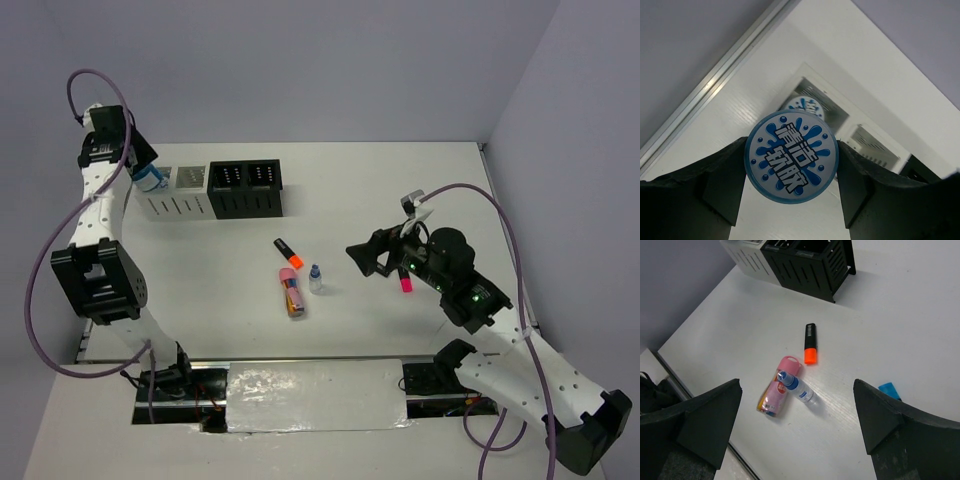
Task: Sort the stationery into containers
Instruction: Place the storage box in the storage box.
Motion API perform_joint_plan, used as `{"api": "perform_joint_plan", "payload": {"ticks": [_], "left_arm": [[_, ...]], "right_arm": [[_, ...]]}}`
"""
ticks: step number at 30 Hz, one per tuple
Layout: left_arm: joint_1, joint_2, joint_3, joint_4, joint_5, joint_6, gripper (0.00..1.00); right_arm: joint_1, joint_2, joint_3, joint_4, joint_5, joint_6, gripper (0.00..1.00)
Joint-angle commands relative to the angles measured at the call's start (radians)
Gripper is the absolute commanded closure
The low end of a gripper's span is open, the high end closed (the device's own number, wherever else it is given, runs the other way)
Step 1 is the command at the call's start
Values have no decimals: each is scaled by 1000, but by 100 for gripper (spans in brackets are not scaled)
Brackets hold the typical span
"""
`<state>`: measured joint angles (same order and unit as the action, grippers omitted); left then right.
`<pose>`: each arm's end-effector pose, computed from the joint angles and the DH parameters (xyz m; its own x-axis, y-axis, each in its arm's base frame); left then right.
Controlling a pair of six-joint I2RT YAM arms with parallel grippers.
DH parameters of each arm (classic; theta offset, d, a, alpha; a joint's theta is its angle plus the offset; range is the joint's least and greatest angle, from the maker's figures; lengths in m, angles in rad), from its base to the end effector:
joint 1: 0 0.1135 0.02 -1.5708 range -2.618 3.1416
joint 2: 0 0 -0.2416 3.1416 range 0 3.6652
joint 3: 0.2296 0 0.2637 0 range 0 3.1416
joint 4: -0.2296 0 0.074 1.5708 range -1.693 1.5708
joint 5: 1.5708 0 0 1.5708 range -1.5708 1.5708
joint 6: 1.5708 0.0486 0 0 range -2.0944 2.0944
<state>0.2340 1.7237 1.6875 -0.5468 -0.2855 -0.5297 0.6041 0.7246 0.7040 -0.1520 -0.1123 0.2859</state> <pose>0.4018 0.1098 0.3366 -0.2342 -0.5542 -0.7988 -0.6599 0.6939 -0.2880 0.1759 0.1280 0.3074 -0.3204 0.1194 -0.9397 -0.5888 0.7520 0.2963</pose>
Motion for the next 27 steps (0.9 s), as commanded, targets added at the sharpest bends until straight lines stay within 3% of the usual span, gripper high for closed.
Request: {"api": "perform_joint_plan", "payload": {"ticks": [1, 18, 24, 27], "left_arm": [[30, 34, 77, 85, 58, -15, 100], [28, 186, 192, 105, 82, -1, 100], [30, 189, 166, 120, 81, 7, 100], [31, 208, 179, 102, 83, 13, 95]], "right_arm": [[-3, -27, -3, 19, -38, -17, 0], [-3, -8, 2, 37, -63, -34, 0], [-3, -1, 14, 34, -59, -39, 0], [-3, 2, 17, 34, -66, -37, 0]]}}
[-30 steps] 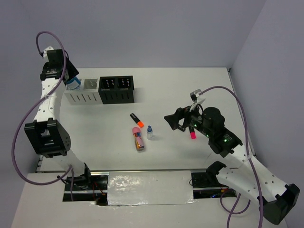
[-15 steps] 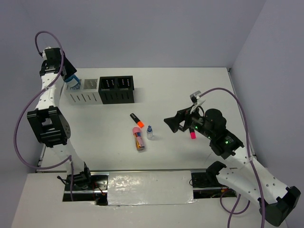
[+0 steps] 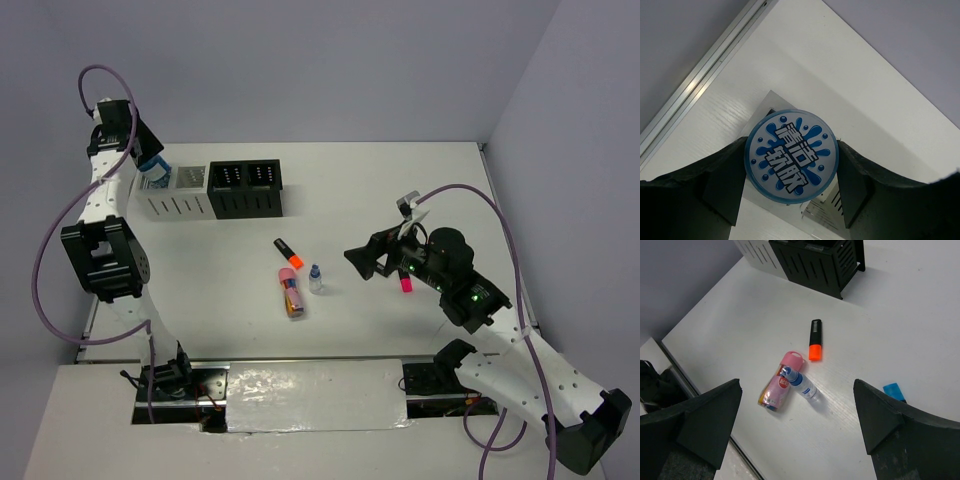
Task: Sort the stationery into containers
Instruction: Place the storage box in the storage box.
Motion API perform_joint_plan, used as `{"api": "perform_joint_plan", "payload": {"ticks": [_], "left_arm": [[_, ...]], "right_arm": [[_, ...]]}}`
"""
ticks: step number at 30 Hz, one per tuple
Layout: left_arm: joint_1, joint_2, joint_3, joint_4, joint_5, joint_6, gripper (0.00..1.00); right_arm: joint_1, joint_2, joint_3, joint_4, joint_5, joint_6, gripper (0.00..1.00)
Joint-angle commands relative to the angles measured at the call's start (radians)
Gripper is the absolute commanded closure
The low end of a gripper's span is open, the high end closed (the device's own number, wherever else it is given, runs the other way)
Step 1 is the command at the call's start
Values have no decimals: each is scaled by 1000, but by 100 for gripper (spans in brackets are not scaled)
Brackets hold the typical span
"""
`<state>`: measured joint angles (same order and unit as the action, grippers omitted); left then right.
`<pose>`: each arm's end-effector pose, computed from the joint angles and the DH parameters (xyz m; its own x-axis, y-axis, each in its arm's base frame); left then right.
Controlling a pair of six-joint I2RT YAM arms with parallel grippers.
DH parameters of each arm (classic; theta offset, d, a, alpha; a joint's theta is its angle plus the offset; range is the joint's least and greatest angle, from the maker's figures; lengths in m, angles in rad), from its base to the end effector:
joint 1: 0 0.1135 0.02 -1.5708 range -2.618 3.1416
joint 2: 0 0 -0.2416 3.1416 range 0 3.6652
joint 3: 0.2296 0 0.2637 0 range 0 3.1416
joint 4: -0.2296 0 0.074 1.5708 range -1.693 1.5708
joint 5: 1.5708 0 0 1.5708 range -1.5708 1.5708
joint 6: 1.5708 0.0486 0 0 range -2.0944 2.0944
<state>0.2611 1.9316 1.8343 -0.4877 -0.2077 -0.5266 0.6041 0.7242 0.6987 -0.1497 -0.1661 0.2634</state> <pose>0.4496 0.1305 0.3072 -0.2508 -0.5761 -0.7780 -0.6301 0.7073 -0.3206 0.1743 0.1301 0.3058 -0.3193 0.0917 -0.9432 -0.6329 0.7202 0.2842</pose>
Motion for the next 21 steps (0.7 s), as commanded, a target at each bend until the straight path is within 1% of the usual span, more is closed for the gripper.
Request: {"api": "perform_joint_plan", "payload": {"ticks": [1, 5, 10, 15, 19, 20, 21], "left_arm": [[4, 0, 28, 46, 7, 13, 94], [4, -2, 6, 57, -24, 20, 90], [3, -2, -23, 64, -62, 28, 89], [4, 0, -26, 73, -61, 36, 84], [4, -3, -46, 90, -52, 43, 75], [3, -6, -50, 96, -53, 45, 72], [4, -6, -55, 101, -50, 50, 67]], "right_arm": [[-3, 3, 22, 32, -12, -15, 0], [-3, 0, 19, 29, -7, -16, 0], [-3, 1, 22, 29, -13, -15, 0], [-3, 3, 22, 25, -21, -15, 0], [-1, 4, 24, 24, -26, -16, 0], [-3, 3, 24, 24, -26, -15, 0], [-3, 3, 22, 25, -29, -16, 0]]}}
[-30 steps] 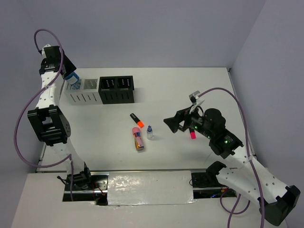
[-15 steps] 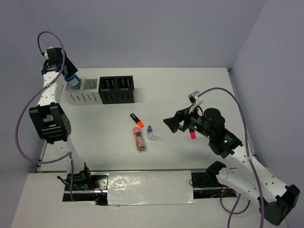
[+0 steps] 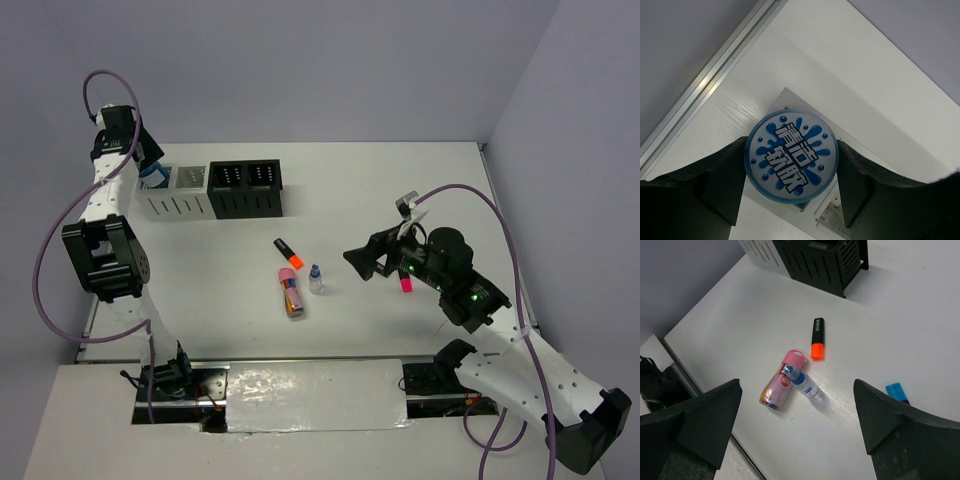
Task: Sort the stationery into containers
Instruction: Place the storage box in the storage box, then pick up the stationery from the center of the board.
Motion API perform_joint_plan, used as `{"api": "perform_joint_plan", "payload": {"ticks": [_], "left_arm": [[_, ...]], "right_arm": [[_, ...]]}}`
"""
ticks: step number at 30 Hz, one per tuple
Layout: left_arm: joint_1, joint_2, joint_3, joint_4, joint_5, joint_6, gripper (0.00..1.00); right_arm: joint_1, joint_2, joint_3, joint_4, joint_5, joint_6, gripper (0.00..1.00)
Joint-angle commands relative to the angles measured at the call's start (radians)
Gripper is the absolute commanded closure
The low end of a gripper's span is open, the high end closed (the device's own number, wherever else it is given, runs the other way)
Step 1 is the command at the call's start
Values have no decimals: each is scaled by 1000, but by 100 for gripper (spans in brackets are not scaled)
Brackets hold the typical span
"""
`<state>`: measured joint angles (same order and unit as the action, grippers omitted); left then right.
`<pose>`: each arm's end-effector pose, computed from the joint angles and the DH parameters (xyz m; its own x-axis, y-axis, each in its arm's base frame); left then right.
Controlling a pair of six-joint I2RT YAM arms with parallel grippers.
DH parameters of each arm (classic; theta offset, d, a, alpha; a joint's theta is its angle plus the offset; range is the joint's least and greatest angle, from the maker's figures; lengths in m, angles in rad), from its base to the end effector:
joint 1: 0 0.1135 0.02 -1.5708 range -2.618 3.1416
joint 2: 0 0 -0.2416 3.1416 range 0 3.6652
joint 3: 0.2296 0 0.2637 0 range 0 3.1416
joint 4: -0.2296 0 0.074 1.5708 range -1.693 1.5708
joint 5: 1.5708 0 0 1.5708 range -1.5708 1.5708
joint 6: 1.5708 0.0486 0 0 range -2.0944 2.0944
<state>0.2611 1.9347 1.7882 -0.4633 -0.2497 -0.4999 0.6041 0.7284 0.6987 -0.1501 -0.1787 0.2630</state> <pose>0.4491 0.1324 0.2918 -0.2719 -0.5534 -0.7873 -0.6565 0.7048 -0.2687 0.1745 0.1309 0.3049 -0.3249 0.0867 -0.9418 -0.6405 0.7125 0.2865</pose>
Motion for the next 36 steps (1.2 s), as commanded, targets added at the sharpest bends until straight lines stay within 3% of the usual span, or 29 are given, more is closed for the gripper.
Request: {"api": "perform_joint_plan", "payload": {"ticks": [1, 5, 7, 9, 13, 17, 22, 30, 33, 34, 36], "left_arm": [[3, -10, -13, 78, -11, 24, 64], [3, -11, -24, 84, -20, 26, 52], [3, -11, -26, 83, -11, 26, 41], [3, -22, -24, 77, -16, 14, 21], [-3, -51, -23, 71, -22, 12, 1], [-10, -95, -30, 69, -19, 14, 1], [-29, -154, 54, -58, -40, -9, 1], [-101, -466, -48, -152, 105, -32, 1], [-235, -580, -136, -136, 106, -8, 1], [-364, -623, -156, -123, 89, 21, 1], [-503, -660, -215, -107, 11, 29, 1]], "right_arm": [[-3, -3, 22, 26, -19, -15, 0], [-1, -4, 22, 27, -25, -16, 0], [-3, -4, 24, 24, -27, -18, 0], [-3, -1, 25, 24, -28, -18, 0], [-3, 5, 28, 24, -42, -18, 0], [-3, 9, 31, 29, -51, -15, 0], [-3, 26, 48, 12, -42, -4, 0], [-3, 59, 62, -11, 13, 36, 0], [2, 22, 59, -25, 56, 51, 0], [-1, 8, 62, -49, 97, 59, 0], [-1, -36, 90, -92, 149, 64, 0]]}}
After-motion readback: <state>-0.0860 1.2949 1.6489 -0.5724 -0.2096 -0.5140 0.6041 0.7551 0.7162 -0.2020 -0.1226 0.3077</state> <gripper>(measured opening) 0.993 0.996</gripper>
